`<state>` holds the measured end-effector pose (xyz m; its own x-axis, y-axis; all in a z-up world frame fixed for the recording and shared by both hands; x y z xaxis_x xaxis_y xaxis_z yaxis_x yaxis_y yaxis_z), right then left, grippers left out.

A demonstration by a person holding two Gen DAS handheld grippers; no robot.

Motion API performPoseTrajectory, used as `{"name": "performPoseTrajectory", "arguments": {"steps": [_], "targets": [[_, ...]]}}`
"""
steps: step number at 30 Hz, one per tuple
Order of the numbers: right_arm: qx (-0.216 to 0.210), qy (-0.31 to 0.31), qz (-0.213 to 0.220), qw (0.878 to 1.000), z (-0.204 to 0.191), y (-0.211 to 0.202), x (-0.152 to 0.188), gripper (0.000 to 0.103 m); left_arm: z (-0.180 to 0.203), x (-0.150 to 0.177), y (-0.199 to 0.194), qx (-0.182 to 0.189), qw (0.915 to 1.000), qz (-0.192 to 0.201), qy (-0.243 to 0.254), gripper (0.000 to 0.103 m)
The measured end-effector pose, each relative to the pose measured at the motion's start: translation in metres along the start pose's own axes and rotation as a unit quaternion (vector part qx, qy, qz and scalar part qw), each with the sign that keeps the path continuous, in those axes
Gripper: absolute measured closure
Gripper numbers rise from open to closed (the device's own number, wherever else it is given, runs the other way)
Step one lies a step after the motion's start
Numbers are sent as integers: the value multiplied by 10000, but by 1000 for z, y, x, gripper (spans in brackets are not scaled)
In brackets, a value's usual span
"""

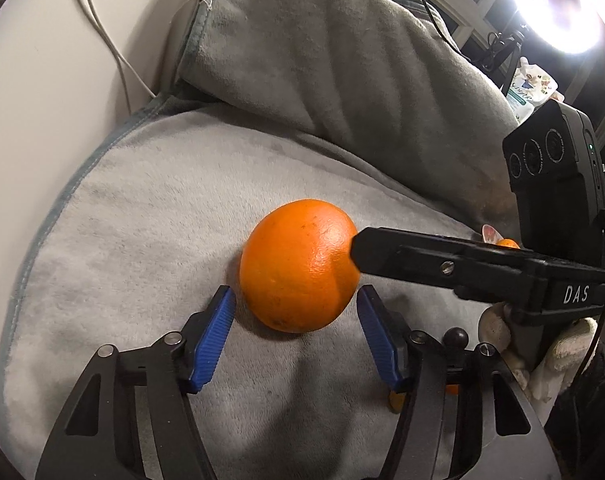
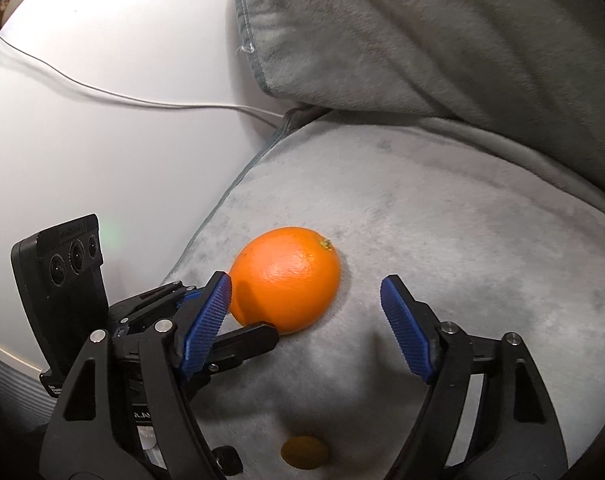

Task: Organize fruits
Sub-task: 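Close the right tool around the large orange beside the left tool, then lift and carry the large orange in the right tool toward the plate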

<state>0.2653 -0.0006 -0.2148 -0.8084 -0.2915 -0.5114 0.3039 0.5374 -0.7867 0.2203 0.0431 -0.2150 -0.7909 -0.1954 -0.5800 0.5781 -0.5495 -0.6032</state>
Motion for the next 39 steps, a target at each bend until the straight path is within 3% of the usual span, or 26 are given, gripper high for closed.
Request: {"name": "performPoseTrajectory", "arguments": {"steps": [3,8,12,25,39], "targets": [[-44,8,-44,10000,-3,5,1,32,-1,0,2,24,10000,-28,-41,42],[-165,127,-81,9998,-3,8,0,33,-3,0,3,72,10000,-25,-55,44],[-354,147,-92,9992,-7,8,0,43,-3,1,3,59,10000,-4,-25,44],[-253,-17,146,9996,-9,-12,8,45,17,4,-5,-55,9998,65,163,45],[-65,148,733,9972,4,-85,20,45,83,7,-10,87,9973,267,678,45]]}}
Point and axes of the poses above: each gripper's, at about its wrist camera, not at the fingertips, and y roughly the way its jaws point, z to its right, x to its underside, the point moved 9 cm from there along y, roughly the way its jaws point, and after that the axes turned 12 degrees about x, right-handed, at the moved point
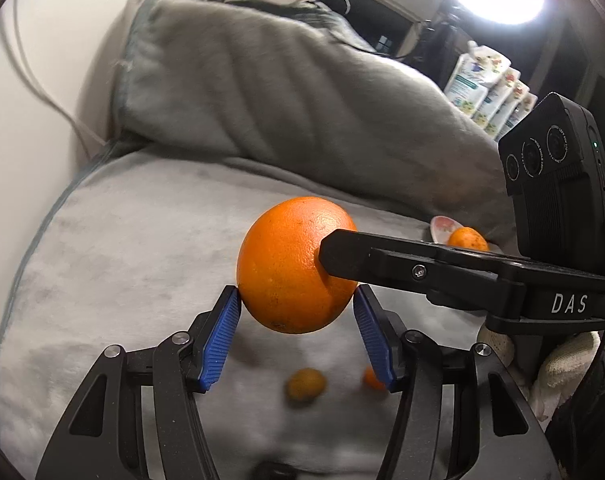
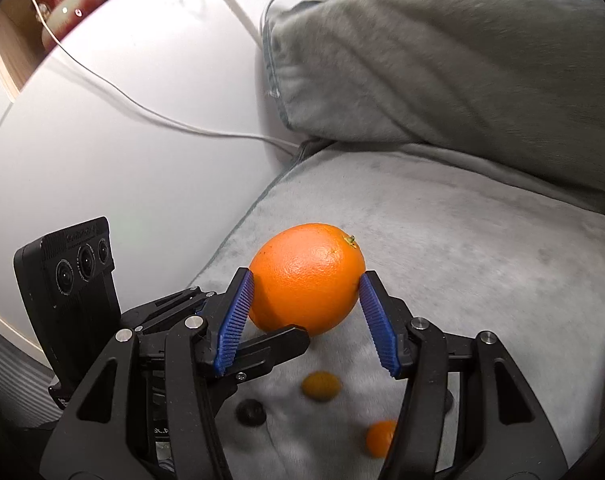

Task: Organize fruits
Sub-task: 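Lift and carry the large orange in the right tool toward the plate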

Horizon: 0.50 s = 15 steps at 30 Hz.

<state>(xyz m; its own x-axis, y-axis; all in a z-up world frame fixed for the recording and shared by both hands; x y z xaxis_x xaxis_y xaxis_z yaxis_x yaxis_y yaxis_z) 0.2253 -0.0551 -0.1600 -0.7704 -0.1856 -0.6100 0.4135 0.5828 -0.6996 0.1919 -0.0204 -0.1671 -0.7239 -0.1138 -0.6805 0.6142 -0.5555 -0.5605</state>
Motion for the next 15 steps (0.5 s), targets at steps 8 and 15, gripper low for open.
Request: {"name": "performPoseTrajectory", "arguments": {"steps": [8,15], "targets": [[127,60,322,9994,9,-48,5,45,45,1,3,93,9994,40,332,45],[309,130,577,9978,22,-96,13,45,87,2,12,293,9979,22,570,45]]}}
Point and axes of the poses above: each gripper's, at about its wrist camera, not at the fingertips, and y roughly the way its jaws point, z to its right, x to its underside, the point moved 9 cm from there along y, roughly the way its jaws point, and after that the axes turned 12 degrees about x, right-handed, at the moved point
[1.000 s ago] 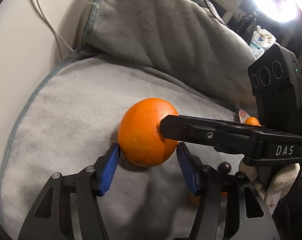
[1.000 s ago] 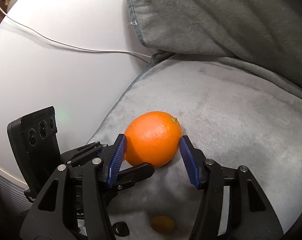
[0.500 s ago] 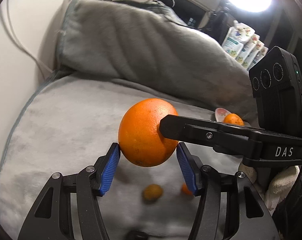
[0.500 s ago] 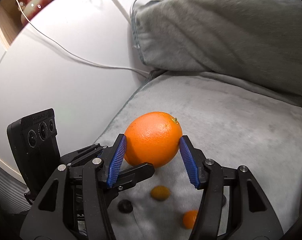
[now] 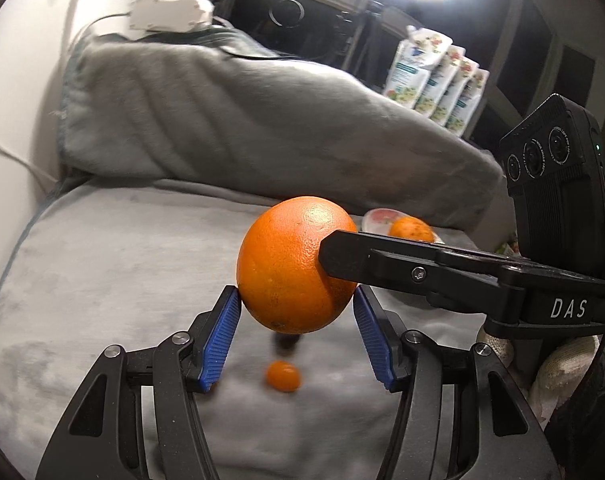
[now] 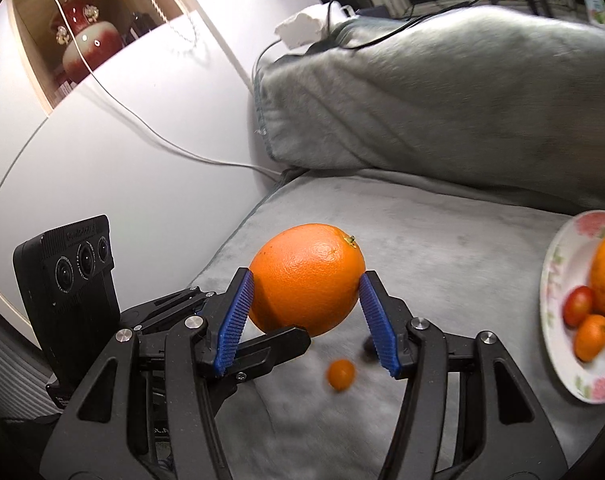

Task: Organize fruits
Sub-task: 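Lift and carry the large orange in the right tool toward the plate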

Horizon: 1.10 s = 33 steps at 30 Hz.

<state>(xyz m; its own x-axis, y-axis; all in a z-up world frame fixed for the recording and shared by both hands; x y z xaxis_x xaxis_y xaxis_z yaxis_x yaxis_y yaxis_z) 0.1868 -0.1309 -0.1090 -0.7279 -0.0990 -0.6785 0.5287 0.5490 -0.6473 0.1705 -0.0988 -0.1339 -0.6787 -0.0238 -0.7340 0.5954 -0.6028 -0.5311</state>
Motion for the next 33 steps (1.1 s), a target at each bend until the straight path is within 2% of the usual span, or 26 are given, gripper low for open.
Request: {"name": "performPoseTrajectory", "arguments": {"steps": [13,33], "targets": [[383,304,271,9984,61,-62,19,45,69,4,33,419,9983,-151,366,45],[747,604,498,9941,117,-107,35,45,125,9,74,786,9937,-391,704,45]]}}
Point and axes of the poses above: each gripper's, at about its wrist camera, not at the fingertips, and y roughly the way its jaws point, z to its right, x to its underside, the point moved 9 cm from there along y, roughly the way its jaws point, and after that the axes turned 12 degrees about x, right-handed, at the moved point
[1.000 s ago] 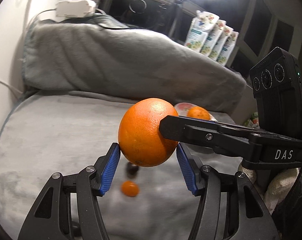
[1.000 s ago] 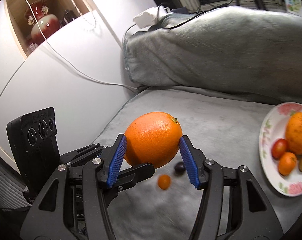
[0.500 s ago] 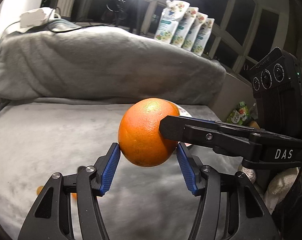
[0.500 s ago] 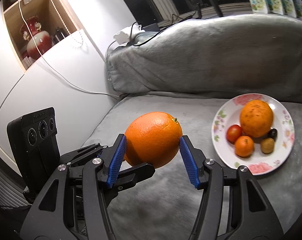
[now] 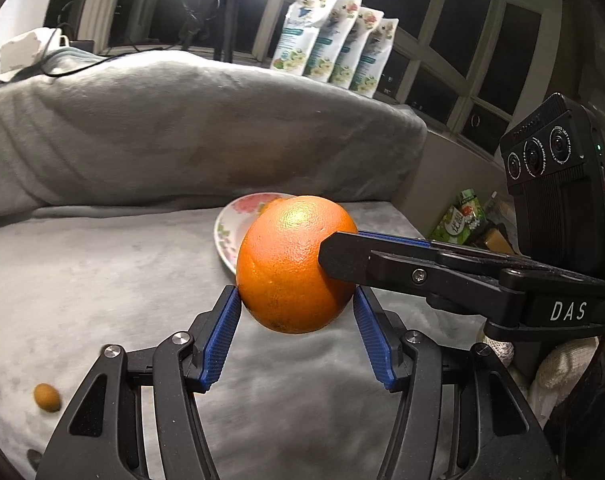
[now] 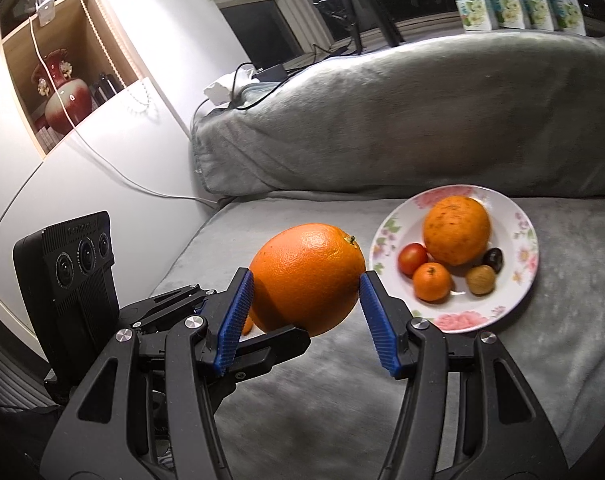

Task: Organize fruits
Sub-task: 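Lift and carry the large orange in the right tool toward the plate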

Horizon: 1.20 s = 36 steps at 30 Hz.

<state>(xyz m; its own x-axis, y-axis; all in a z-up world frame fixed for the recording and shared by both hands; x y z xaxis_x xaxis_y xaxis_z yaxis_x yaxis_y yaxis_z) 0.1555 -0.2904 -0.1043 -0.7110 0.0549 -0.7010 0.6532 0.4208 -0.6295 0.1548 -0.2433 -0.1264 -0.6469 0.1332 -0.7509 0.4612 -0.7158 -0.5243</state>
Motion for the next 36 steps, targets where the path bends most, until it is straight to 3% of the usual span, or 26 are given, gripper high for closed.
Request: {"name": "performPoseTrajectory", "arguments": {"steps": [36], "targets": [[287,626,-120,9976,102,6,8,45,26,6,87,178,9980,-601,107,45]]}}
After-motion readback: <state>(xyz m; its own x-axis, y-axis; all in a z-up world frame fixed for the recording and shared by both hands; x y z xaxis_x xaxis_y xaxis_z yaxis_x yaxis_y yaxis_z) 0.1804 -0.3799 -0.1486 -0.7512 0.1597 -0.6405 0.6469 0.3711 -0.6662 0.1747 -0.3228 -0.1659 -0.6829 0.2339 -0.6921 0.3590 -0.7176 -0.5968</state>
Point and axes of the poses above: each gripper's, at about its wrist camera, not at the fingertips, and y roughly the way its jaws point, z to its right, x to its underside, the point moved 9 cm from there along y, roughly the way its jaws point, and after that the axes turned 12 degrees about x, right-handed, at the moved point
